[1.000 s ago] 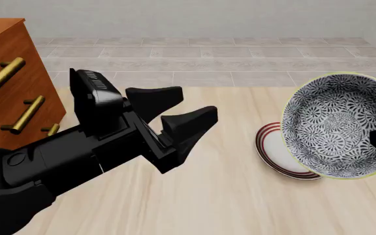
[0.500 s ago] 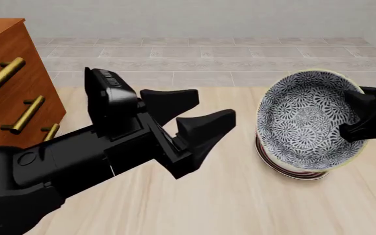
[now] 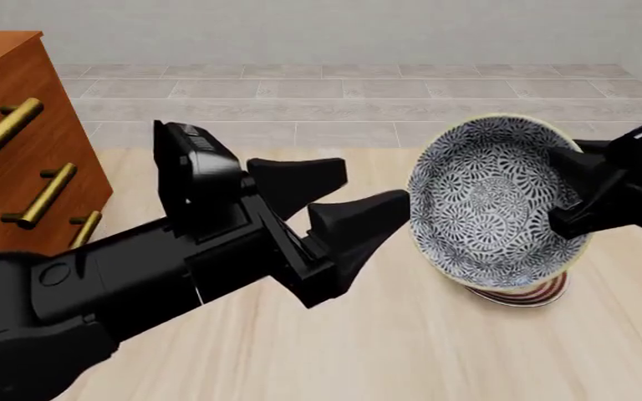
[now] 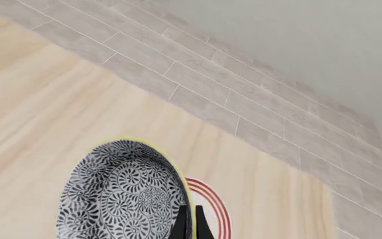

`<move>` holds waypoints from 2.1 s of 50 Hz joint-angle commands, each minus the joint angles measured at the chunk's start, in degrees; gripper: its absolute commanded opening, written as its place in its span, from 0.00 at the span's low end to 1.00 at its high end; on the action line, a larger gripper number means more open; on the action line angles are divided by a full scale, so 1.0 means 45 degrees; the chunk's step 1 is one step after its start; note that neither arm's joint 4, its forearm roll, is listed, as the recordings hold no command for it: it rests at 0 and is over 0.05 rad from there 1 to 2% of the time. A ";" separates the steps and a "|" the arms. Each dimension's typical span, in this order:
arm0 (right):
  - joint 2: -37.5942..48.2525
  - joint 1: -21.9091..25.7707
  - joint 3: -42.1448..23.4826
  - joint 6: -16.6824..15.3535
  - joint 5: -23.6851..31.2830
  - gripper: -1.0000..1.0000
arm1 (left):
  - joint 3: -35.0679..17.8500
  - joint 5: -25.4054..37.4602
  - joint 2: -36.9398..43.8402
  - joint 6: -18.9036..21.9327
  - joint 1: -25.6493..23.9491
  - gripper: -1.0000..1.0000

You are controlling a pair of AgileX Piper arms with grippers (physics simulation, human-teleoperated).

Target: Put the bowl on top of the cabinet.

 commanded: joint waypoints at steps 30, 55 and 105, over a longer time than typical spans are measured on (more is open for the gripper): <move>-0.0505 0.1376 -0.0203 -0.0272 0.0308 0.00 | 0.0007 -0.0420 0.0692 -0.0448 0.0283 1.00; -0.1077 0.1698 -0.0157 -0.0138 0.0779 0.00 | -0.0176 -0.0599 0.1219 -0.0526 0.1038 1.00; -0.2346 0.2930 -0.0211 -0.0180 0.1866 0.00 | -0.0992 -0.1653 0.4184 -0.0934 0.1238 1.00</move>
